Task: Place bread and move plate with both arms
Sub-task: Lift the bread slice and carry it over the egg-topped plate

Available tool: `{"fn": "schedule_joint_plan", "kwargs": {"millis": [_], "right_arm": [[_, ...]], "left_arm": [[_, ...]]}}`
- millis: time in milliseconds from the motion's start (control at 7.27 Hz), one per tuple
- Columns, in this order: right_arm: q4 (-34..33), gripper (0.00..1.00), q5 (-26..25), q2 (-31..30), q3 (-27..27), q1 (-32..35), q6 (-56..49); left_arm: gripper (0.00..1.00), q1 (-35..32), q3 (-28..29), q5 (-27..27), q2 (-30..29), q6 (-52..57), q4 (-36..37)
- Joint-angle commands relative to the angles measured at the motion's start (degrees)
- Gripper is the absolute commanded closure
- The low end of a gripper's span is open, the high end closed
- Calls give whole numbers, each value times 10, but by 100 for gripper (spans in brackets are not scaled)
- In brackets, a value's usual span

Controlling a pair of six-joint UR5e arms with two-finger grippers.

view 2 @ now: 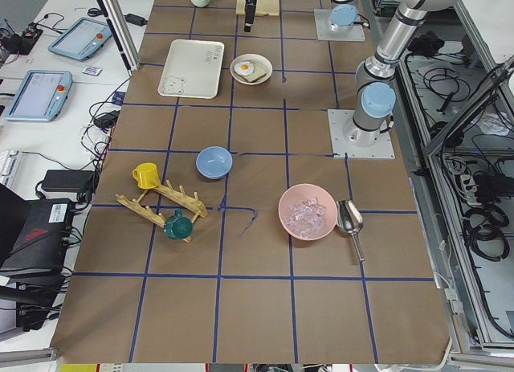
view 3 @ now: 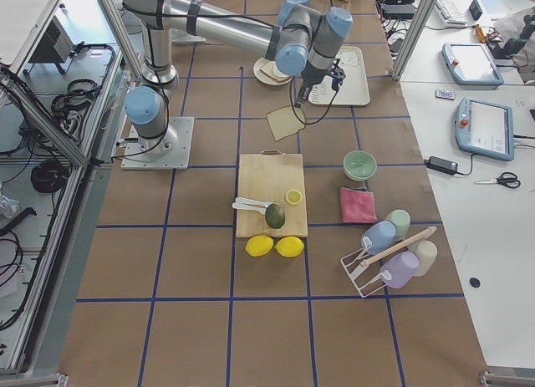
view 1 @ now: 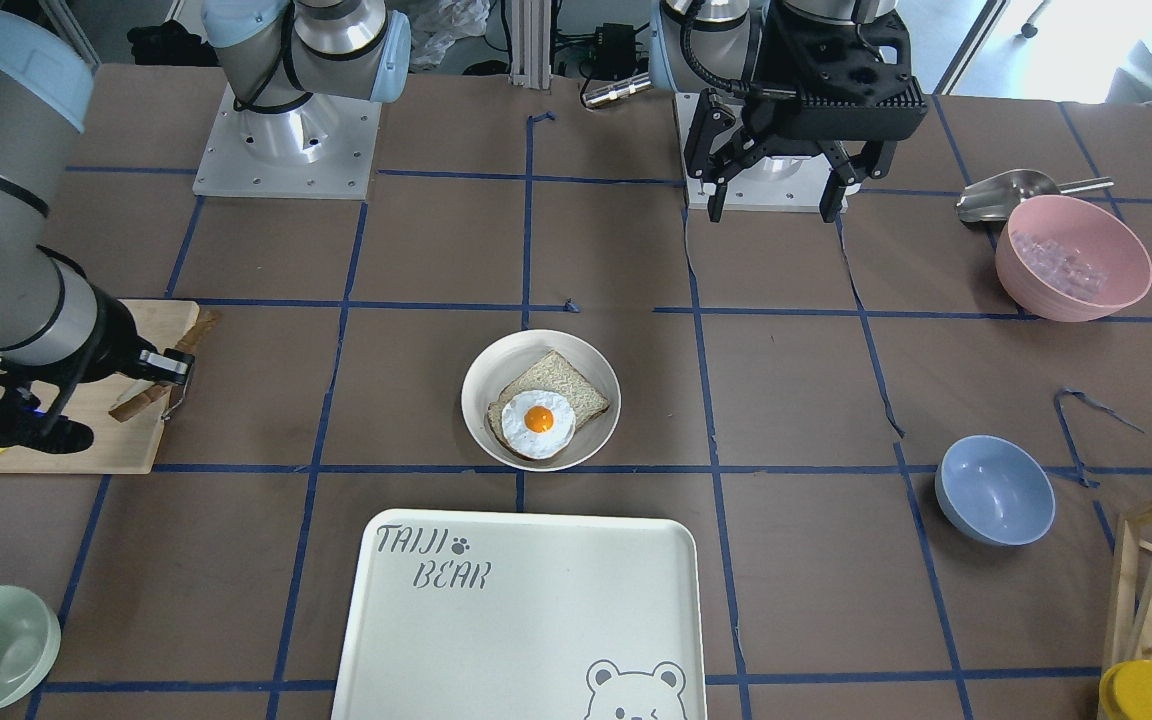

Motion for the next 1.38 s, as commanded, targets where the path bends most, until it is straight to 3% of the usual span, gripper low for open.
{"fn": "schedule_joint_plan", "kwargs": {"millis": [0, 275, 825, 1238], "right_arm": [[-1, 100, 74, 6, -10, 85, 157], [-23, 100, 117, 17, -28, 166, 295], [-54, 100, 158, 47, -40, 252, 445], [-65, 100, 158, 69, -39, 262, 450]], "left_arm": [[0, 0, 0, 0, 0, 0, 0], [0, 0, 0, 1, 0, 0, -1], [0, 0, 0, 1, 0, 0, -1], [0, 0, 0, 1, 0, 0, -1]]}}
